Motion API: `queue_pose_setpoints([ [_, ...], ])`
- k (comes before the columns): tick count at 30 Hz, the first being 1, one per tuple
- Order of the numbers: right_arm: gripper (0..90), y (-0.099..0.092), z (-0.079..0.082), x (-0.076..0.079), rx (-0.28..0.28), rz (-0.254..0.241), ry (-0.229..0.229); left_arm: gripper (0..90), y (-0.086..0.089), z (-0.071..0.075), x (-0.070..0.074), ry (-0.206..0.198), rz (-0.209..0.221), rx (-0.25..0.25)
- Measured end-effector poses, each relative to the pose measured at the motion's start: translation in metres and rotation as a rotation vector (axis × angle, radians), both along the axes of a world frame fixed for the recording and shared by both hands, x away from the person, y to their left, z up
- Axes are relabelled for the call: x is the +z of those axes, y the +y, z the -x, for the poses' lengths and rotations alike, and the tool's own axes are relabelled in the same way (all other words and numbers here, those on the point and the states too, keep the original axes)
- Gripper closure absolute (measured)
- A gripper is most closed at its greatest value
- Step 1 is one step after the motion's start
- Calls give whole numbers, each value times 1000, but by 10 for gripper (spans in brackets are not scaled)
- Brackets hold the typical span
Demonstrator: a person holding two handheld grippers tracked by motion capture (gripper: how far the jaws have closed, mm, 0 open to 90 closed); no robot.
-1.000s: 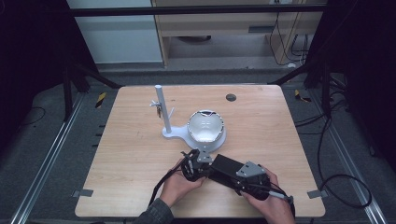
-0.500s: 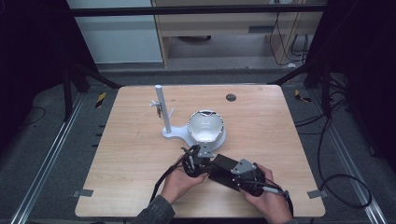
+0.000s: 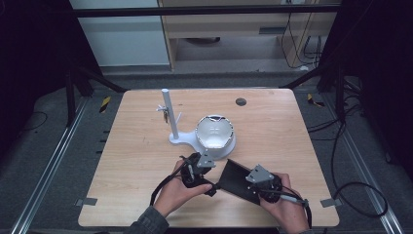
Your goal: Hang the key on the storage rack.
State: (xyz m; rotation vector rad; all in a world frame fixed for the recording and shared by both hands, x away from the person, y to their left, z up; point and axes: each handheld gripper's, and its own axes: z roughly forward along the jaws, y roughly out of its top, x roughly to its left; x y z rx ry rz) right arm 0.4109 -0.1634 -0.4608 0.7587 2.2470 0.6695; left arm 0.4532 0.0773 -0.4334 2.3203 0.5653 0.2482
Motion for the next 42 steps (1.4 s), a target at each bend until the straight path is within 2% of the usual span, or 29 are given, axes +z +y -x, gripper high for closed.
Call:
queue_pose_setpoints([
  [3, 835, -8, 2, 5, 5, -87, -20, 148, 2, -1, 5, 6, 1, 2],
  [5, 835, -11, 3, 7, 11, -121, -32, 143, 3, -2, 10, -2, -11, 0],
  [14, 836, -26, 5, 13, 16, -231, -88, 116, 0, -8, 20, -5, -4, -15],
  [17, 836, -27, 5, 14, 12, -235, -102, 111, -1, -9, 22, -7, 9, -19],
  [20, 837, -28, 5, 16, 13, -263, -110, 106, -1, -9, 23, -14, 26, -17],
  [26, 836, -31, 6, 19, 28, -310, -136, 97, 0, -9, 24, -23, 23, -21],
  [33, 836, -30, 8, 20, 52, -340, -158, 94, 0, -12, 22, -12, 28, -16],
  [42, 836, -32, 9, 25, 73, -404, -177, 116, -7, -12, 24, -22, -5, -45],
])
